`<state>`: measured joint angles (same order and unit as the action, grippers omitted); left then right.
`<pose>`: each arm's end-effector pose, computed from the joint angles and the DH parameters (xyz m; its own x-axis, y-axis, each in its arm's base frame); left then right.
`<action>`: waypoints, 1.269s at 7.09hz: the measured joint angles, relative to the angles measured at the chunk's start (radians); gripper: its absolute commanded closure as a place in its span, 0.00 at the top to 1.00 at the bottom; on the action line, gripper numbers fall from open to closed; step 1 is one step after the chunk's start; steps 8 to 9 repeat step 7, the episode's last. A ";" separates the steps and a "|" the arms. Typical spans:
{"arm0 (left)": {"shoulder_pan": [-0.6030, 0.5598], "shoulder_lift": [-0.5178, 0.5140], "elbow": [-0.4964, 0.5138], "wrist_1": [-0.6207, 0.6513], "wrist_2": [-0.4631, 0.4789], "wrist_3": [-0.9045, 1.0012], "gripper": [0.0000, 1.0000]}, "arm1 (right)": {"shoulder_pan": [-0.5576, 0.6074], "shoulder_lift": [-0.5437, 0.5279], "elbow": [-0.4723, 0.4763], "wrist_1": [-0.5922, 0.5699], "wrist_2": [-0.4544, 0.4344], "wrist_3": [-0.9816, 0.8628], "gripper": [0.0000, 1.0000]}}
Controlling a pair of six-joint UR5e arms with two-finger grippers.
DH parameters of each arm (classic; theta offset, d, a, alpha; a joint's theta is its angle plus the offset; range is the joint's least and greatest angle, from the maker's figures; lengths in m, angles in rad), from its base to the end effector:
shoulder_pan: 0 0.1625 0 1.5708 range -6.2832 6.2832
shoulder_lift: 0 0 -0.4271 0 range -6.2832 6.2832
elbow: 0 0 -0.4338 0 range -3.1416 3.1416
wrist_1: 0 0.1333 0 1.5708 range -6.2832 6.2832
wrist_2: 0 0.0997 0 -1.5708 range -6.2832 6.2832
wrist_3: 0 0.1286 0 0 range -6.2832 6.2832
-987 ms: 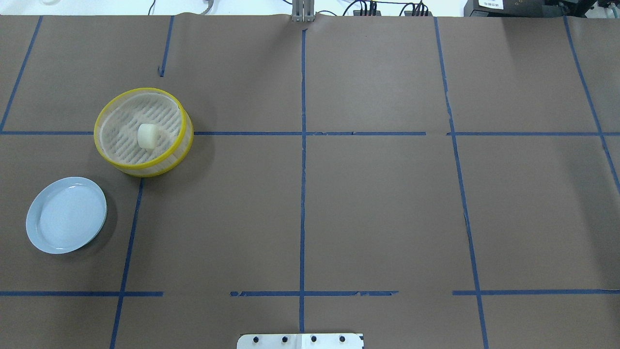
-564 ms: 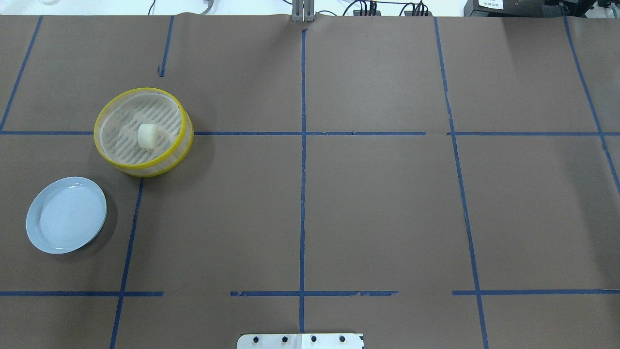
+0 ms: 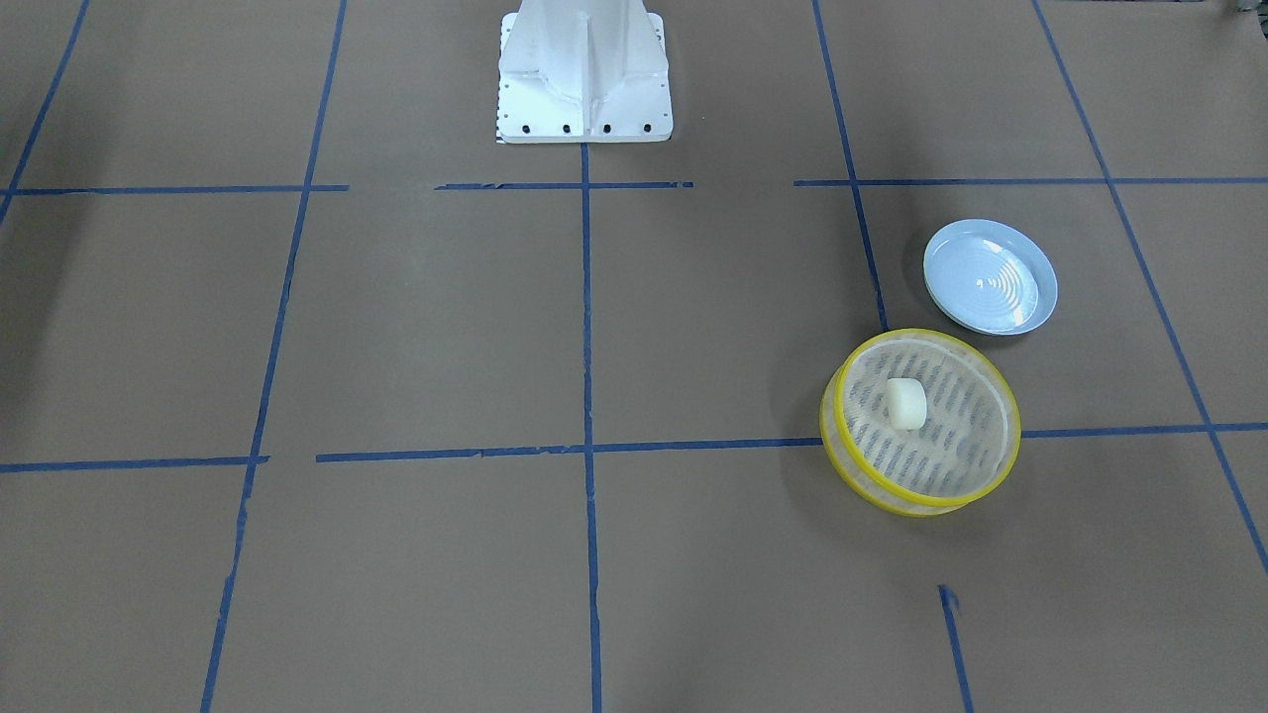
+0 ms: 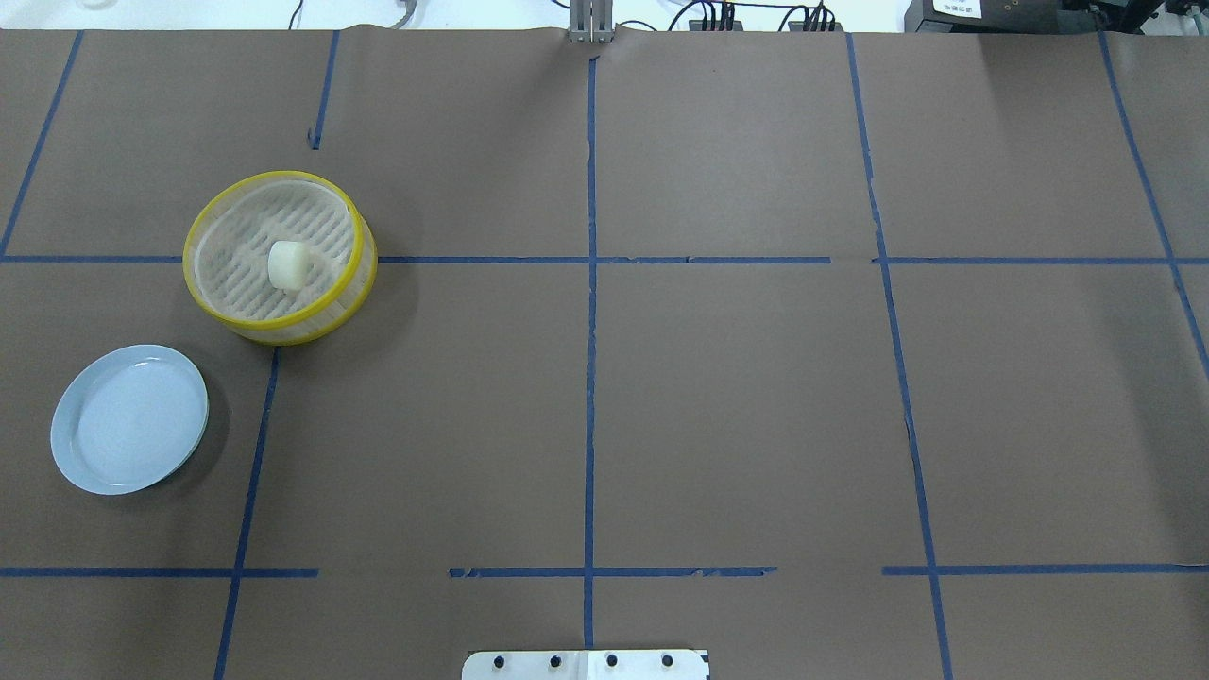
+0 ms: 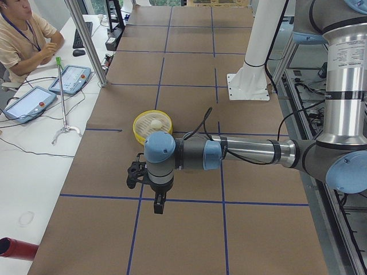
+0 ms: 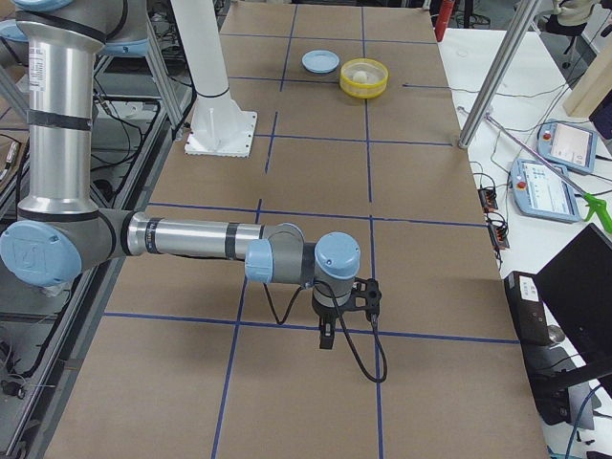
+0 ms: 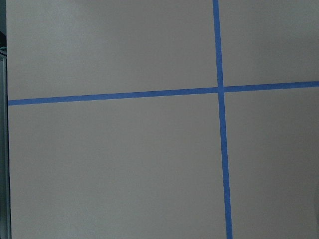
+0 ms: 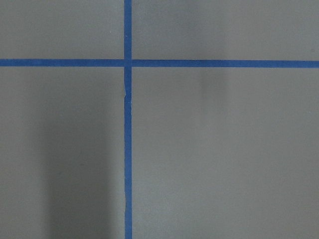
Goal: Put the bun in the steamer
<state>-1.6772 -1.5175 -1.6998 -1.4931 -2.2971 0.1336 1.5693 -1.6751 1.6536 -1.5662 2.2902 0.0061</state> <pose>-0.1017 -0.5013 0.6525 0.7508 0.0525 -0.6585 0.0062 0.9962 0.0865 0.0478 -0.4874 0.6950 0.7522 0.0161 0.6587 -0.0031 0.9998 -0.0209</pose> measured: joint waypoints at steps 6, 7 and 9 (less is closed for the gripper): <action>0.001 0.008 0.014 0.005 -0.100 0.000 1.00 | 0.000 0.000 0.000 0.000 0.000 0.000 1.00; 0.001 0.008 0.015 0.005 -0.099 0.000 1.00 | 0.000 0.000 0.000 0.000 0.000 0.000 1.00; 0.001 0.008 0.015 0.005 -0.099 0.000 1.00 | 0.000 0.000 0.000 0.000 0.000 0.000 1.00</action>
